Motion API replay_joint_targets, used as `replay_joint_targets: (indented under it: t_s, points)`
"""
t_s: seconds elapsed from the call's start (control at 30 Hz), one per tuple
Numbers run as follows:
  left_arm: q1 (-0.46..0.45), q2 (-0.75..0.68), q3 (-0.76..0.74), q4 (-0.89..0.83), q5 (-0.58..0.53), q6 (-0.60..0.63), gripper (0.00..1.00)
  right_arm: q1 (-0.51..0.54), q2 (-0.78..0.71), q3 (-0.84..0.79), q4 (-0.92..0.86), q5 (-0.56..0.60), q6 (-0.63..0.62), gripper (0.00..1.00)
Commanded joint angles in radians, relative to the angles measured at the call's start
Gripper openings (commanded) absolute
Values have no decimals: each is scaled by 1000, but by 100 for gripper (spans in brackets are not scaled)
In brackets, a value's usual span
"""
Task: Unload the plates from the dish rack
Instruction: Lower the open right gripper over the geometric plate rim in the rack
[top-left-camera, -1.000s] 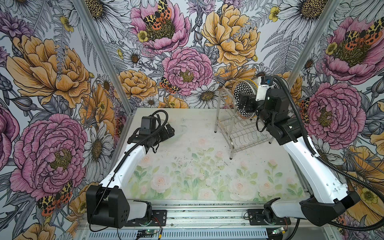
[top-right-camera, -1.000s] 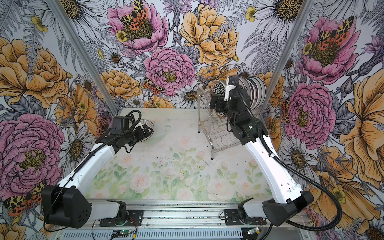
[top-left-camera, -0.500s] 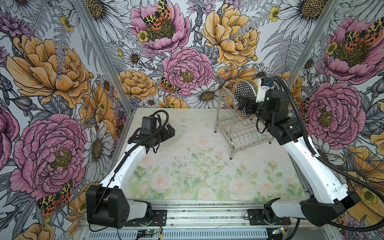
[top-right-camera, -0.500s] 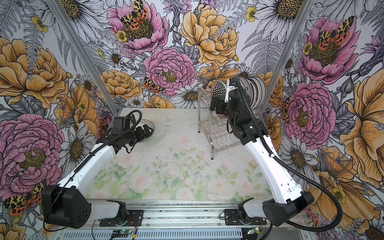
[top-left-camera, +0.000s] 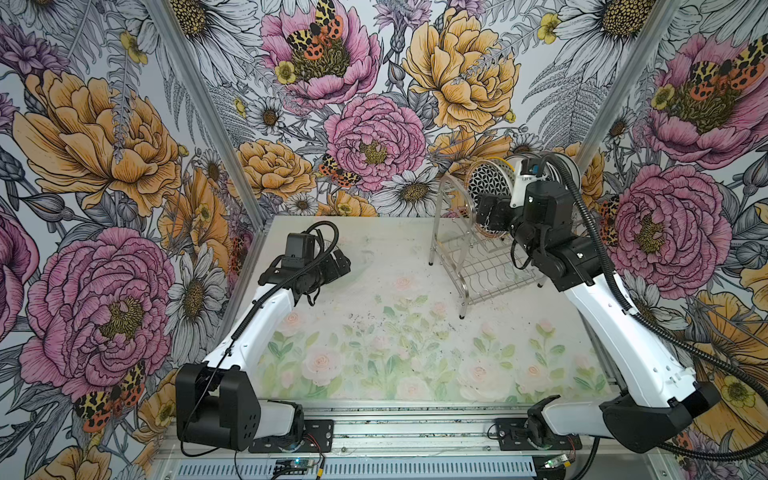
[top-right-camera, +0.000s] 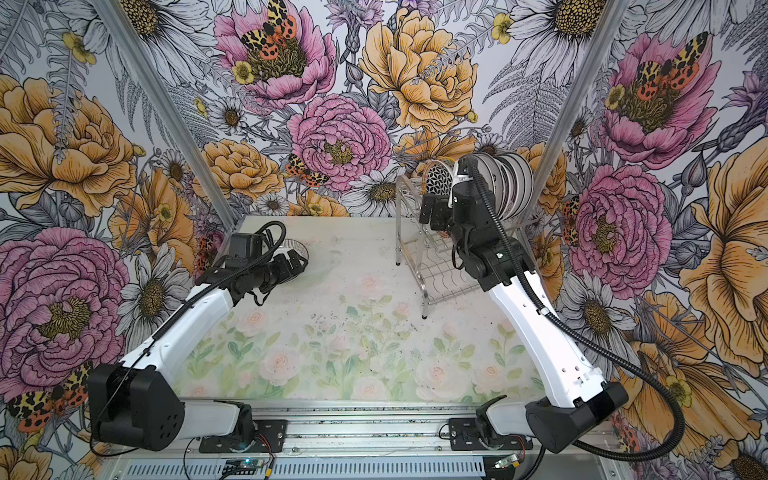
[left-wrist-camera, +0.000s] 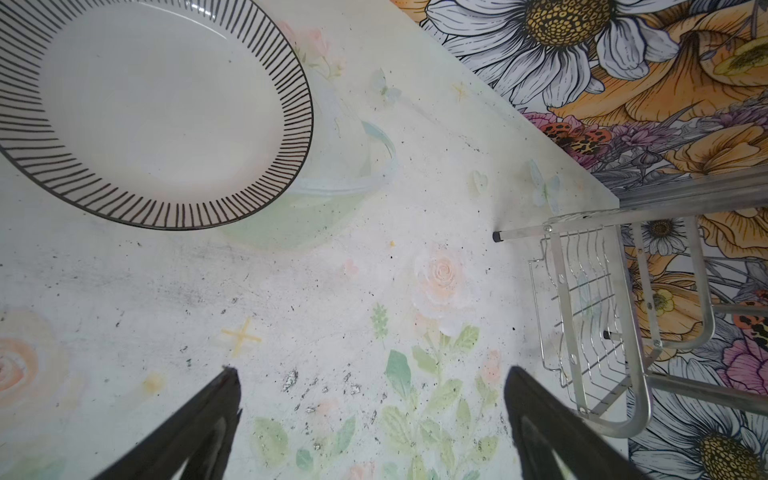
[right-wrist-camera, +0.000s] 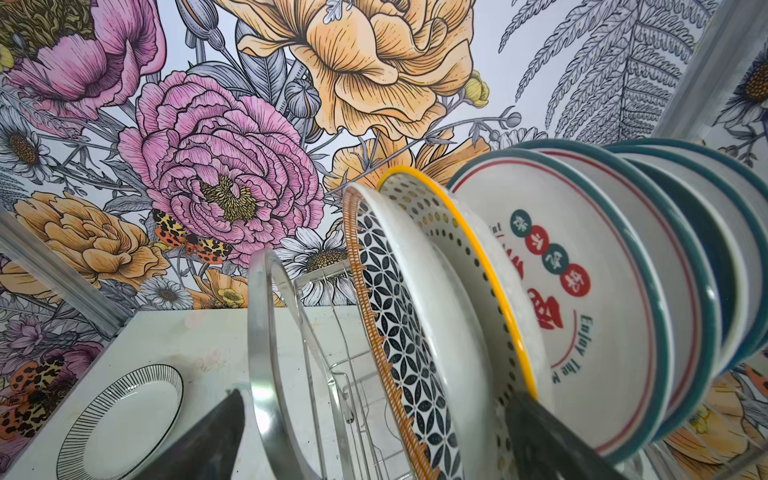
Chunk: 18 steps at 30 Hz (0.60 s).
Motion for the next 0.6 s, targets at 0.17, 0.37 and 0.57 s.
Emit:
replay_joint_targets:
  t_s: [0.17, 0.37, 0.57]
  points:
    - [-17, -8, -2, 20, 18, 21, 99, -4, 19, 49, -34, 25, 96, 99]
    - [-22, -22, -25, 47, 49, 18, 99, -12, 34, 74, -55, -31, 162, 99]
    - [-23, -34, -53, 83, 74, 15, 99, -35, 41, 97, -92, -91, 211, 100]
